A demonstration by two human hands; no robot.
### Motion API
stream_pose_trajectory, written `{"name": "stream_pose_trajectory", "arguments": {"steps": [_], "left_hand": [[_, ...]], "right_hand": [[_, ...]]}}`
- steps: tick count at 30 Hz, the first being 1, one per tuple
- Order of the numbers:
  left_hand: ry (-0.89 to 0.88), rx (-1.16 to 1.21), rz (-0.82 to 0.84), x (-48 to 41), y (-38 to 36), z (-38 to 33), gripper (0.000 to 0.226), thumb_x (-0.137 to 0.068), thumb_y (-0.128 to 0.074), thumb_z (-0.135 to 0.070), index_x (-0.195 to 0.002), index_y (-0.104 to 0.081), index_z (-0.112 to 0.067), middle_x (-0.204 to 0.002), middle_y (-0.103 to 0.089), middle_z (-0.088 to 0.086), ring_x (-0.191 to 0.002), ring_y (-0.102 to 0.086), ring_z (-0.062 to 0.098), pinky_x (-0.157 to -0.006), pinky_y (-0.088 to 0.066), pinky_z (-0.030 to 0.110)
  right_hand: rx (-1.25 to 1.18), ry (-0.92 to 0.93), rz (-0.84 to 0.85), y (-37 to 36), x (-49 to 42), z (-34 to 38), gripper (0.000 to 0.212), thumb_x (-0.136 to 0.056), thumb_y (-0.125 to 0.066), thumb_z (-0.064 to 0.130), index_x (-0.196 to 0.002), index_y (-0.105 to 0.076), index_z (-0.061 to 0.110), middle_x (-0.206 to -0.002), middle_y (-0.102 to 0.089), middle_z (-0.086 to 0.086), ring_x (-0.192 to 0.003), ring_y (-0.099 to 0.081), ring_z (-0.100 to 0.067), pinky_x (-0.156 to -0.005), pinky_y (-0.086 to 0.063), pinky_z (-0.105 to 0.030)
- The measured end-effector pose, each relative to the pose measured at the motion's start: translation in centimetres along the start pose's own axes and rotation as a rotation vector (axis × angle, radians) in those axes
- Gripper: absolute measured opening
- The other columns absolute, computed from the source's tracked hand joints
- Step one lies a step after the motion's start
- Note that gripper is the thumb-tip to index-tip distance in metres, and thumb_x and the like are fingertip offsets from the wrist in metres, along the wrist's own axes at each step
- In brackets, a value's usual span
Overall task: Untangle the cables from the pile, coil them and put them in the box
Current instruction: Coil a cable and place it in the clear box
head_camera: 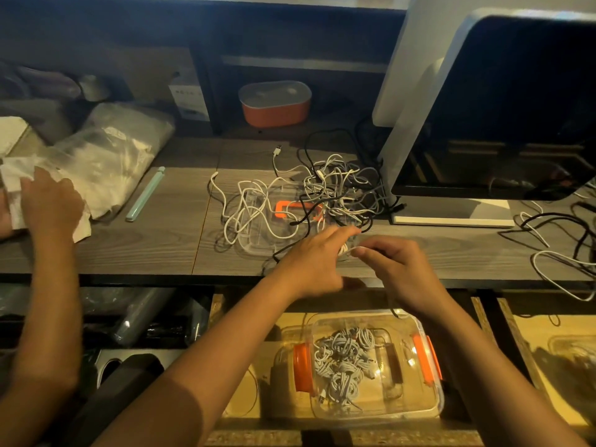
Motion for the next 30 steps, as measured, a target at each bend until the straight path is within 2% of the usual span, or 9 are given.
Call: {"name": "stream_pose_trajectory", "arguments": {"steps": [3,6,10,12,15,21,24,27,30], "left_hand": [[0.062,-0.009,0.048,0.2,-0.5,0.1,0.073,-0.092,-0.054,-0.017,-0.148,-0.013,-0.039,-0.148,-0.039,0.005,-0.126,-0.045,0.026,-0.097,-0.044,0.041],[0.105,0.261,0.135,0.5,-1.1,-0.3,0.076,-0.094,-0.049,-0.013,-0.148,-0.006,-0.042,-0.148,-0.038,0.008,-0.11,-0.051,0.02,-0.092,-0.043,0.034],[0.156,0.264,0.23,0.4,-1.5,-0.5,0.082,-0.093,-0.052,-0.015,-0.15,0.004,-0.035,-0.153,-0.029,0.007,-0.116,-0.05,0.023,-0.09,-0.039,0.035],[0.201,0.262,0.288,0.3,-1.9,-0.4,0.084,-0.091,-0.052,-0.013,-0.151,0.005,-0.032,-0.145,-0.04,0.012,-0.101,-0.051,0.02,-0.082,-0.041,0.035],[0.264,0.435,0.327,0.4,-1.7,-0.9,0.082,-0.09,-0.05,-0.004,-0.151,0.0,-0.03,-0.09,-0.057,0.007,-0.067,-0.049,0.017,-0.058,-0.041,0.027],[0.18,0.392,0.433,0.1,-1.1,-1.4,0.087,-0.088,-0.051,0.001,-0.151,0.003,-0.025,-0.116,-0.049,0.02,-0.063,-0.045,0.018,-0.054,-0.034,0.029],[0.145,0.486,0.489,0.3,-0.8,-1.6,0.09,-0.084,-0.055,0.005,-0.151,0.0,-0.022,-0.126,-0.048,0.025,-0.078,-0.049,0.023,-0.064,-0.04,0.033],[0.176,0.697,0.493,0.5,-0.4,-1.6,0.082,-0.085,-0.053,0.004,-0.148,-0.014,-0.031,-0.092,-0.054,0.01,-0.064,-0.048,0.015,-0.052,-0.039,0.023],[0.199,1.046,0.444,0.4,-0.4,-1.5,0.054,-0.091,-0.04,0.009,-0.126,-0.043,-0.032,-0.06,-0.044,-0.002,-0.043,-0.035,0.003,-0.039,-0.025,0.013]], "right_hand": [[0.011,0.009,-0.002,0.2,0.2,-0.2,0.014,-0.091,-0.058,0.021,-0.085,-0.07,0.024,-0.077,-0.067,-0.005,-0.075,-0.061,-0.024,-0.071,-0.048,-0.047],[0.073,0.018,0.003,0.8,0.3,-0.5,0.014,-0.091,-0.058,0.023,-0.082,-0.066,0.03,-0.072,-0.064,0.005,-0.066,-0.057,-0.008,-0.063,-0.047,-0.033],[0.577,0.124,0.059,1.0,0.1,-0.3,0.018,-0.089,-0.062,0.02,-0.106,-0.066,0.021,-0.096,-0.056,0.01,-0.082,-0.054,-0.008,-0.074,-0.049,-0.026],[0.641,0.163,0.146,0.3,0.2,-0.1,0.03,-0.088,-0.062,0.017,-0.117,-0.061,0.021,-0.106,-0.052,0.009,-0.088,-0.05,-0.005,-0.078,-0.047,-0.022],[0.558,0.146,0.222,-0.2,0.4,0.1,0.036,-0.089,-0.059,0.015,-0.123,-0.055,0.024,-0.105,-0.048,0.015,-0.084,-0.046,0.002,-0.073,-0.041,-0.013],[0.358,0.111,0.291,0.1,0.6,0.1,0.025,-0.086,-0.063,0.023,-0.108,-0.057,0.034,-0.089,-0.059,0.001,-0.072,-0.049,-0.008,-0.063,-0.041,-0.025],[0.205,0.089,0.324,0.3,0.7,0.1,0.023,-0.086,-0.064,0.024,-0.102,-0.06,0.04,-0.088,-0.064,-0.009,-0.072,-0.053,-0.017,-0.064,-0.044,-0.031],[0.029,0.091,0.313,0.3,0.7,0.3,0.02,-0.088,-0.062,0.016,-0.101,-0.064,0.031,-0.089,-0.067,-0.002,-0.072,-0.061,-0.011,-0.06,-0.048,-0.024],[-0.257,-0.034,0.207,0.6,0.5,-0.5,0.013,-0.088,-0.058,0.016,-0.099,-0.061,0.011,-0.074,-0.059,0.0,-0.054,-0.047,-0.008,-0.046,-0.038,-0.019]]}}
Point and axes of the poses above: each hand's wrist, its own x-axis away from the middle knuckle, its own y-axis out of the back of the hand, z = x × y, the point moved 5 cm from there along -x, towards the middle knuckle
